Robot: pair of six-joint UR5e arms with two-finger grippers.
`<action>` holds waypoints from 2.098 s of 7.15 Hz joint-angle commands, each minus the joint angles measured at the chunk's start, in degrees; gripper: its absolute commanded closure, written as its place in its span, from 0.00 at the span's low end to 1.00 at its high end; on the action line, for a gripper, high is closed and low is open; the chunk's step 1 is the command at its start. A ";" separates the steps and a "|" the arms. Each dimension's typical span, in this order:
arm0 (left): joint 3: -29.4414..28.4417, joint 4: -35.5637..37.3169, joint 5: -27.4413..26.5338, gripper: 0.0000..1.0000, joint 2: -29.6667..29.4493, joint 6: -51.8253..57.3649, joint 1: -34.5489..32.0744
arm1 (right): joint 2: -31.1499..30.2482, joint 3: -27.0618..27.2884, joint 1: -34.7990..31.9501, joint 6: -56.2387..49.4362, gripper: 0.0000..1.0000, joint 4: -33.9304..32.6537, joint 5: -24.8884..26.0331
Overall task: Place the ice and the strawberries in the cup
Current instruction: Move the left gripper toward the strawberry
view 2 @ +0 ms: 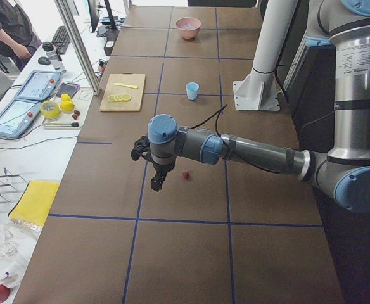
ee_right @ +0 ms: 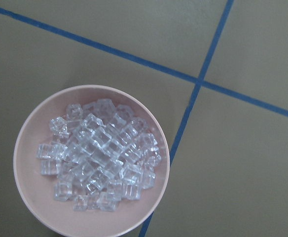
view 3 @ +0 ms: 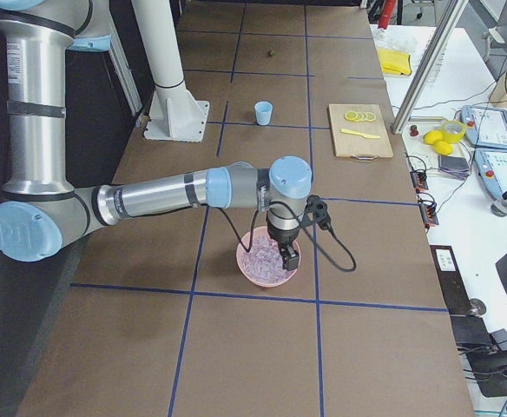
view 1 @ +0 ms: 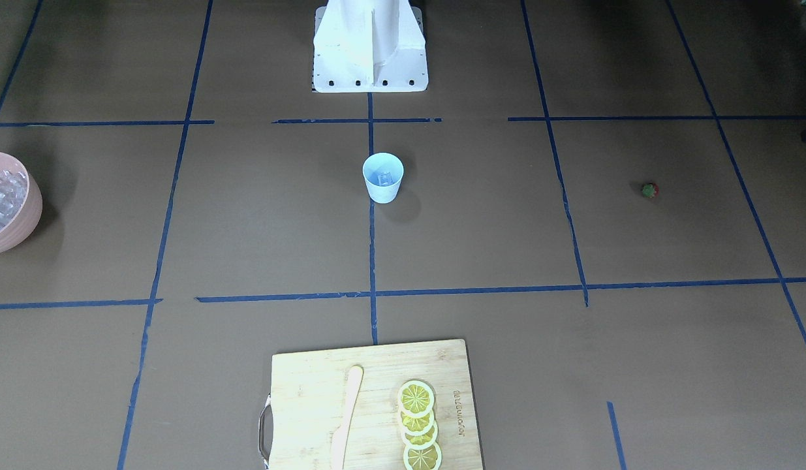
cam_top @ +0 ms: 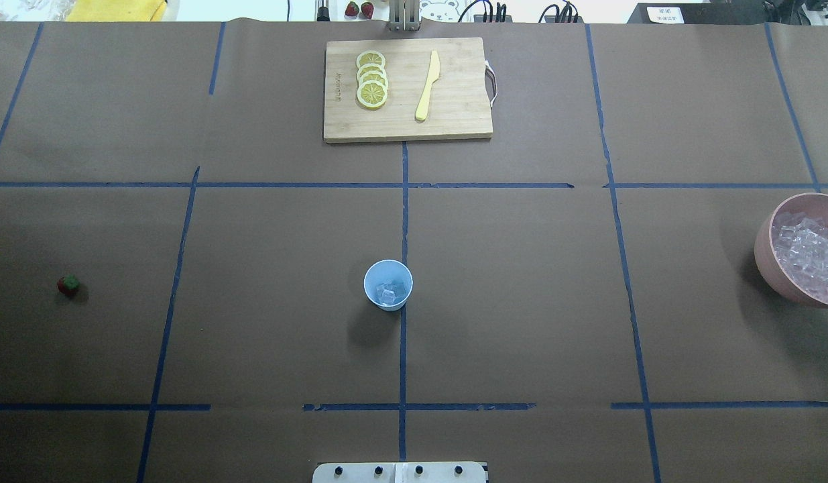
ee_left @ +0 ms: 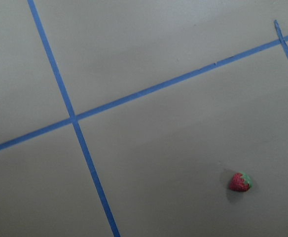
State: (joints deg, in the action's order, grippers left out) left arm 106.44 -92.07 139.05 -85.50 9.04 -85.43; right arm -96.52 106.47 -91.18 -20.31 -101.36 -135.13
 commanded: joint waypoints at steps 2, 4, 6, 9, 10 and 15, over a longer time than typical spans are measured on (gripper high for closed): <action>0.79 -2.14 -1.40 0.00 -1.25 -6.61 1.83 | -3.15 -0.39 -1.72 -0.34 0.01 0.02 -1.01; 0.79 -3.90 -1.58 0.00 -0.64 -19.77 8.22 | -3.15 -0.38 -1.72 -0.17 0.01 0.02 -1.01; -0.43 -13.77 -7.17 0.00 2.59 -29.12 15.43 | -3.15 -0.38 -1.63 -0.25 0.01 0.11 -0.92; -5.87 -31.98 -13.06 0.00 5.33 -45.20 25.97 | -3.15 -0.47 -1.63 -0.26 0.01 0.11 -0.75; -8.15 -37.51 -15.80 0.00 5.34 -51.25 29.93 | -3.15 -0.47 -1.72 -0.26 0.01 0.11 -0.66; -9.67 -43.54 -23.37 0.00 5.08 -62.03 37.87 | -3.15 -0.38 -1.72 -0.26 0.01 0.11 -0.66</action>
State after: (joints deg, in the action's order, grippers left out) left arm 96.70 -135.43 117.14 -80.40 -52.04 -48.58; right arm -99.67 106.04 -92.84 -20.57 -101.25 -135.79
